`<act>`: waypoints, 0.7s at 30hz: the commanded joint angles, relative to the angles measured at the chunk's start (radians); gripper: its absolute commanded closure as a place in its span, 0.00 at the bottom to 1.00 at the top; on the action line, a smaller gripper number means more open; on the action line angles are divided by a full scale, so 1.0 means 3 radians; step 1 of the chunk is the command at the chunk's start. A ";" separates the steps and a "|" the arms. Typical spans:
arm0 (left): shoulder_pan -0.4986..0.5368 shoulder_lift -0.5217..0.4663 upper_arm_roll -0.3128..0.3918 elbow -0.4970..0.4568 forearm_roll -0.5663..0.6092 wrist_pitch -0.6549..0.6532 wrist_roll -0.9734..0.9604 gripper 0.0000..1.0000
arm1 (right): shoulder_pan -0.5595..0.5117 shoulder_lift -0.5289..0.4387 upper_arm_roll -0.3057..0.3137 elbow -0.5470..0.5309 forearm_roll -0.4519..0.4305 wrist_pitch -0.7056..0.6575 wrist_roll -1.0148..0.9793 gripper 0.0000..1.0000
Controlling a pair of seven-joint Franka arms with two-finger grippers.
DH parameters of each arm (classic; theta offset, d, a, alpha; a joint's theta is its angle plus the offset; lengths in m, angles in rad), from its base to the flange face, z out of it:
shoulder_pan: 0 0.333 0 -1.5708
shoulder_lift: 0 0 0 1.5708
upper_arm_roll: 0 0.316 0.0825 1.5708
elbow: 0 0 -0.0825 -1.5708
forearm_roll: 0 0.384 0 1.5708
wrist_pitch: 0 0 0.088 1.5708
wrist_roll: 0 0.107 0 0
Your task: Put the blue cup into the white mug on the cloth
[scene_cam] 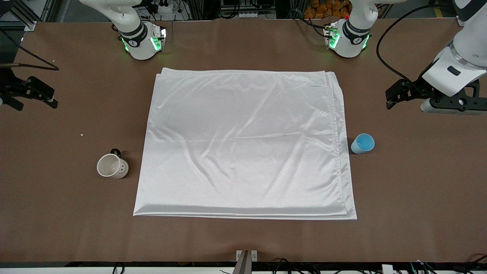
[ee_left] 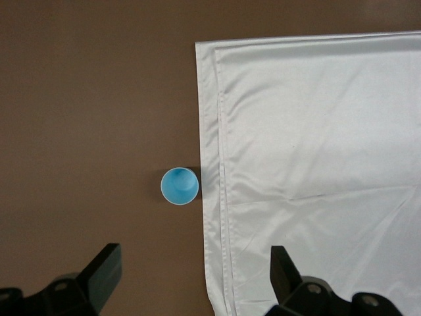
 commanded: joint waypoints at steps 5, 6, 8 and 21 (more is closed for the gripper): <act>0.0037 0.0038 -0.0011 0.0118 -0.0022 -0.0109 -0.0034 0.00 | -0.0063 0.0016 0.0035 0.0067 0.0004 -0.0083 0.0060 0.00; 0.0037 0.0038 -0.0011 0.0108 -0.0022 -0.0119 -0.0040 0.00 | -0.0068 0.0016 0.0035 0.0067 0.0004 -0.0083 0.0055 0.00; 0.0032 0.0038 -0.0006 0.0103 -0.0022 -0.0134 -0.0045 0.00 | -0.0073 0.0011 0.0035 0.0067 0.0004 -0.0078 0.0034 0.00; 0.0032 0.0084 -0.0016 0.0057 -0.0022 -0.0144 -0.0019 0.00 | -0.0109 0.0036 0.0030 0.0021 -0.0001 -0.0083 -0.0027 0.00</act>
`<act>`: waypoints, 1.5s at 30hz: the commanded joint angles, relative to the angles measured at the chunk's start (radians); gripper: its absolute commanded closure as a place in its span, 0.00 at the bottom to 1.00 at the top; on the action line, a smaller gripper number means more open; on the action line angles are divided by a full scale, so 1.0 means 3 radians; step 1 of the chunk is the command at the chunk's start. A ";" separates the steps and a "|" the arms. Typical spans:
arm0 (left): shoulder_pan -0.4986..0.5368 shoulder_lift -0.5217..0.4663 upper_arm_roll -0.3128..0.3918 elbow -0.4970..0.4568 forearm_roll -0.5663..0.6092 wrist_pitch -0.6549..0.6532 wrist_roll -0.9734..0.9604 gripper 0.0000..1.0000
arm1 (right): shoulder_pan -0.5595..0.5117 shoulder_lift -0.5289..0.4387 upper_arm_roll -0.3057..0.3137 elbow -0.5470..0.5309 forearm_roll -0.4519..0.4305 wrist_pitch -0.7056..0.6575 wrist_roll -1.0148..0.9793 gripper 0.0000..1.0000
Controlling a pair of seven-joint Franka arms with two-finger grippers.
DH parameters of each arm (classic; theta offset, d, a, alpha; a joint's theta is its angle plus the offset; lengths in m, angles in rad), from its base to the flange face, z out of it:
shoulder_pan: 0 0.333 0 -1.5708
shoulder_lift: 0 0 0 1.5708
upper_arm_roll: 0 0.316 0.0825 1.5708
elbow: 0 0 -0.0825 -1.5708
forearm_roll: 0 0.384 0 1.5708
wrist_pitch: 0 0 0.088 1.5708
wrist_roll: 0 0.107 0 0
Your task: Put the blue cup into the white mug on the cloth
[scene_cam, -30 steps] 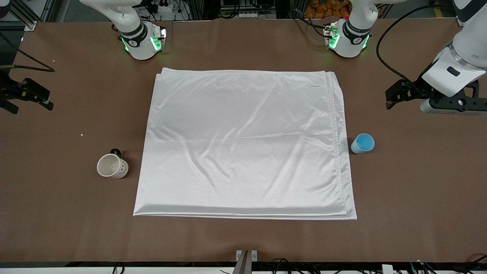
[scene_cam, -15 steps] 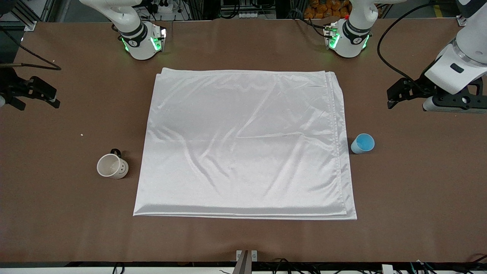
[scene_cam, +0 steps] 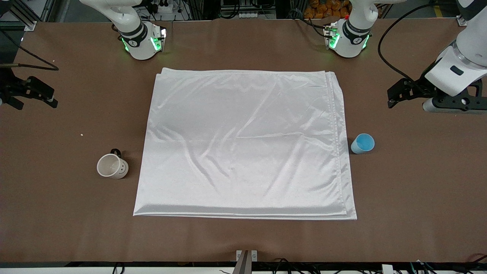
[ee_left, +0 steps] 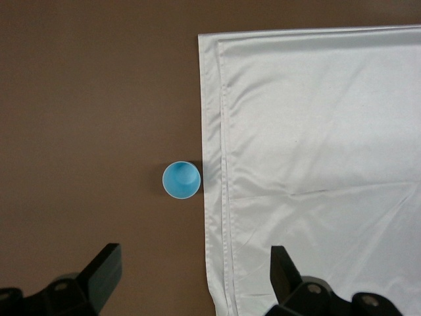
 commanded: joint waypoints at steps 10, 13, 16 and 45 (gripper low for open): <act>0.0019 0.0180 -0.0023 -0.0066 -0.0022 -0.0033 -0.0008 0.00 | -0.0105 0.0121 0.0035 -0.0111 0.0001 -0.0094 -0.0039 0.00; 0.0025 0.0231 -0.0018 -0.0107 -0.0007 -0.0012 -0.0013 0.00 | -0.0105 0.0121 0.0035 -0.0188 0.0006 -0.0176 -0.0034 0.00; 0.0030 0.0297 -0.0018 -0.0133 -0.0006 0.0023 -0.0013 0.00 | -0.0100 0.0156 0.0040 -0.0239 0.0006 -0.0156 -0.0034 0.00; 0.0112 0.0686 -0.0013 -0.1217 0.0009 0.1680 -0.0034 0.00 | -0.0074 0.0847 0.0050 -0.1496 -0.0050 0.1915 -0.0060 0.00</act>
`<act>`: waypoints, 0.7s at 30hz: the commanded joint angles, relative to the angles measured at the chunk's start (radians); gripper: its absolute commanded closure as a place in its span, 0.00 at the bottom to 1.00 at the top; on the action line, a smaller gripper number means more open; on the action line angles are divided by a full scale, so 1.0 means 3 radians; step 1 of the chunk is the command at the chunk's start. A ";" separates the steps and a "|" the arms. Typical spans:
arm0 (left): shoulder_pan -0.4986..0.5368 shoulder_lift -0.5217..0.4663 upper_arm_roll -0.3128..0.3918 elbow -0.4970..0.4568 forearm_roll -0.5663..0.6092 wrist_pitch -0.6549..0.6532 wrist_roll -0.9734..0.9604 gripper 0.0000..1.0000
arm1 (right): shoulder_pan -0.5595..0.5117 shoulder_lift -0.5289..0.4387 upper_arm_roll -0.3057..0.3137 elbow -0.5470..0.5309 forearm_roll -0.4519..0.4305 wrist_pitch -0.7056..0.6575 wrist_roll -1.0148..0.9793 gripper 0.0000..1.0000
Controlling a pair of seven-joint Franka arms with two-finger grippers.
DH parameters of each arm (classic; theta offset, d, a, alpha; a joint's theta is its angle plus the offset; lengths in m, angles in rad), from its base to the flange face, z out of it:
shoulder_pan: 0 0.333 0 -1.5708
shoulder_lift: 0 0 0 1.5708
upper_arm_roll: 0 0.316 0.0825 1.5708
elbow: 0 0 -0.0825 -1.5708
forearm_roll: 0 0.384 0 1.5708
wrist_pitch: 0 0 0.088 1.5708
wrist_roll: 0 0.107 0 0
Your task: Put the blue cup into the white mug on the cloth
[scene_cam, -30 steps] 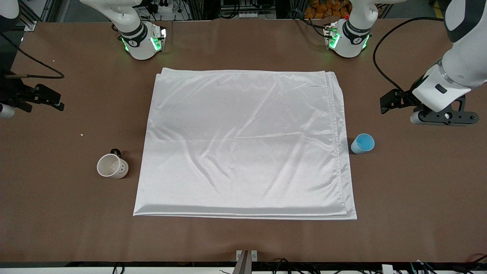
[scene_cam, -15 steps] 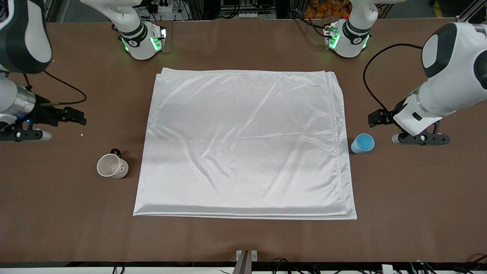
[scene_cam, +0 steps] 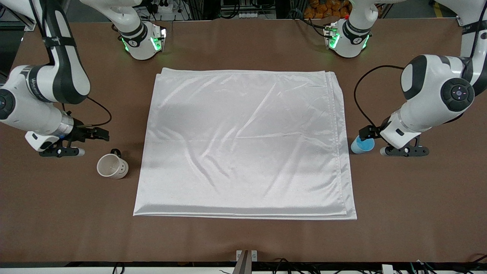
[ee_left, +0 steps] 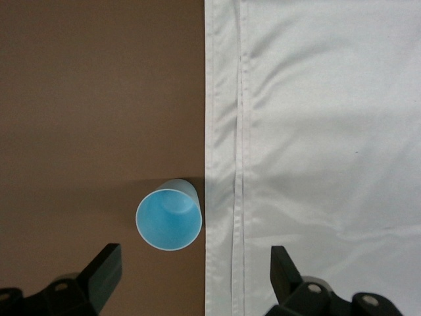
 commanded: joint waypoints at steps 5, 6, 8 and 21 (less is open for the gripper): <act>0.0012 0.0144 -0.0015 -0.0287 0.0009 0.0509 -0.0034 0.00 | -0.0034 0.0102 0.0021 -0.0282 -0.0061 0.0472 -0.0071 0.00; 0.0012 0.0154 -0.0015 -0.0323 0.0009 0.0571 -0.0049 0.00 | -0.0034 0.0122 0.0021 -0.0282 -0.0061 0.0498 -0.0071 0.00; 0.0007 0.0174 -0.0015 -0.0379 0.0009 0.0653 -0.0059 0.00 | -0.0039 0.0168 0.0021 -0.0287 -0.0061 0.0559 -0.0071 0.00; 0.0002 0.0266 -0.0015 -0.0650 0.0009 0.0970 -0.0075 0.00 | -0.0121 0.0434 0.0021 -0.0287 -0.0061 0.0892 -0.0234 0.09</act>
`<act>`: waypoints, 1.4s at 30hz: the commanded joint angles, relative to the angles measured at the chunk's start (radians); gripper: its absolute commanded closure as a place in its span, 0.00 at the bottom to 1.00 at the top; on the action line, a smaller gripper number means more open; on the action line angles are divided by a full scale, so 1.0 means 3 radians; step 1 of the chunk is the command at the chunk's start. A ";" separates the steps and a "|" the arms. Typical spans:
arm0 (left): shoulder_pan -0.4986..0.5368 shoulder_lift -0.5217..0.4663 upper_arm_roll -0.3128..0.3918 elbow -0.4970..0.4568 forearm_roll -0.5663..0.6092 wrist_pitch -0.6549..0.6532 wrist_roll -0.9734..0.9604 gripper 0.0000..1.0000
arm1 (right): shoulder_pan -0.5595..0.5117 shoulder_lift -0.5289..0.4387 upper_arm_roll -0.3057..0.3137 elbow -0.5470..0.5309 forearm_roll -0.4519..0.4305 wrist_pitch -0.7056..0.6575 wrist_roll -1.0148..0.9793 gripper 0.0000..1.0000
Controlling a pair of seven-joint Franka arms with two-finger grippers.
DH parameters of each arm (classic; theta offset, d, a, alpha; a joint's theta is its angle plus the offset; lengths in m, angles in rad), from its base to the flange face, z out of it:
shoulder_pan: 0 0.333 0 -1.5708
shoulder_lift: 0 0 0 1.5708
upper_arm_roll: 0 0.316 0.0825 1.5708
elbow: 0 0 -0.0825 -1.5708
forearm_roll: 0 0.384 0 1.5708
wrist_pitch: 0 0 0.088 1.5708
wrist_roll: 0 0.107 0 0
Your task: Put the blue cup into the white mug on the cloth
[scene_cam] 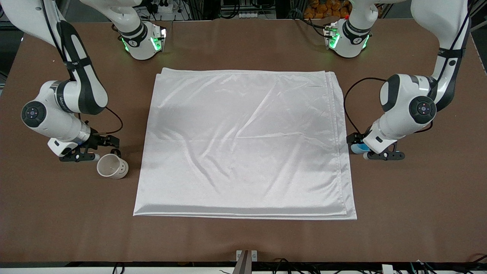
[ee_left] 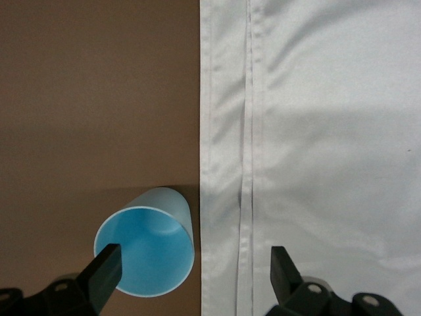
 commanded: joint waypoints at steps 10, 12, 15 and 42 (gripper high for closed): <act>-0.0018 0.0081 -0.0012 -0.0231 0.0009 0.0385 -0.0079 0.00 | -0.0093 0.0220 0.0030 0.0040 -0.0039 0.0285 -0.0196 0.24; -0.0018 0.0101 -0.0012 -0.0241 0.0014 0.0415 -0.0079 0.00 | -0.0093 0.0240 0.0030 0.0046 -0.0039 0.0305 -0.0196 0.31; -0.0018 0.0137 -0.0012 -0.0246 0.0009 0.0441 -0.0079 0.01 | -0.0093 0.0245 0.0030 0.0056 -0.0034 0.0315 -0.0196 0.44; 0.0003 0.0260 -0.0012 -0.0241 0.0029 0.0518 -0.0074 0.65 | 0.0127 0.0041 0.0152 0.0776 0.0012 -0.0763 -0.0013 1.00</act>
